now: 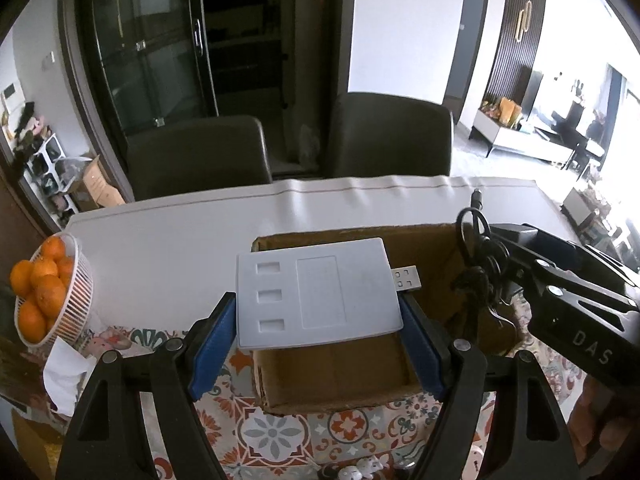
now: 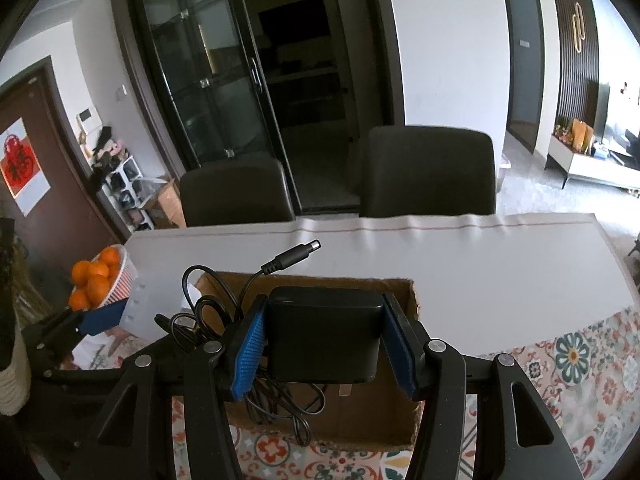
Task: Organize rigid objects
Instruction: 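Carry the white tray and black adapter into the cardboard box and release both, then withdraw both grippers from the box back toward the remaining items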
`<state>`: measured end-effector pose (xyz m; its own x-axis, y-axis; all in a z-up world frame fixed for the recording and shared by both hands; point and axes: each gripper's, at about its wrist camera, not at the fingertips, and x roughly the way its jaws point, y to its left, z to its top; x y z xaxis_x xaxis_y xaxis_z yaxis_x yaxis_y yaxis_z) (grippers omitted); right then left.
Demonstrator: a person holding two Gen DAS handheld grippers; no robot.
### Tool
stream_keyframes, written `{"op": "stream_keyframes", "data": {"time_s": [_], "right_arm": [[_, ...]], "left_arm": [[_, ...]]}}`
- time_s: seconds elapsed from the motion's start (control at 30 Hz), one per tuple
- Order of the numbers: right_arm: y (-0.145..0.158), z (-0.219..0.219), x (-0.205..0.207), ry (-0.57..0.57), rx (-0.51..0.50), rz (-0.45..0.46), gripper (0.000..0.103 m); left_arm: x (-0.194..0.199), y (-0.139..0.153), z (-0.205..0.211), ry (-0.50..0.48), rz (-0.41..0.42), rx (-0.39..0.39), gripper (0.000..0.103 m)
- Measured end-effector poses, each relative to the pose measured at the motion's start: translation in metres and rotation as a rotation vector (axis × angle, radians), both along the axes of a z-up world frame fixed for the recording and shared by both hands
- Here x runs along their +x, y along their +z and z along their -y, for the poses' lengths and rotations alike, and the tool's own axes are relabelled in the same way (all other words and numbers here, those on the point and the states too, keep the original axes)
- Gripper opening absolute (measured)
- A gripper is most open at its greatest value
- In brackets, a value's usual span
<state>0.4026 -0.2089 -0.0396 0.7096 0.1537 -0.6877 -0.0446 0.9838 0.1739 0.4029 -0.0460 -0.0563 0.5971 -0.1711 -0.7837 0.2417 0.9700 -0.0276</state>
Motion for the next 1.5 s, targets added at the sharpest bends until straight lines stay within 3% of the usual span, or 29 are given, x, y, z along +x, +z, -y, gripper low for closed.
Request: {"op": "stream_keyframes", "data": {"time_s": [0.23, 0.47, 0.7, 0.93, 1.5], "right_arm": [[-0.016, 0.004, 0.009, -0.002, 0.009, -0.042, 0.055], [-0.023, 0.003, 0.01, 0.007, -0.001, -0.055, 0.055], [-0.027, -0.001, 0.006, -0.004, -0.026, -0.077, 0.075], [-0.011, -0.007, -0.023, -0.028, -0.083, -0.031, 0.076], [0.02, -0.003, -0.126, -0.048, -0.158, 0.097, 0.079]], "left_arm": [[0.007, -0.011, 0.002, -0.002, -0.041, 0.005, 0.082], [-0.005, -0.005, -0.007, 0.069, 0.021, 0.076, 0.091], [-0.019, 0.005, -0.019, 0.14, 0.081, 0.124, 0.094], [-0.046, 0.019, -0.028, 0.194, 0.145, 0.119, 0.097], [-0.139, 0.039, -0.019, 0.207, 0.281, 0.109, 0.098]]}}
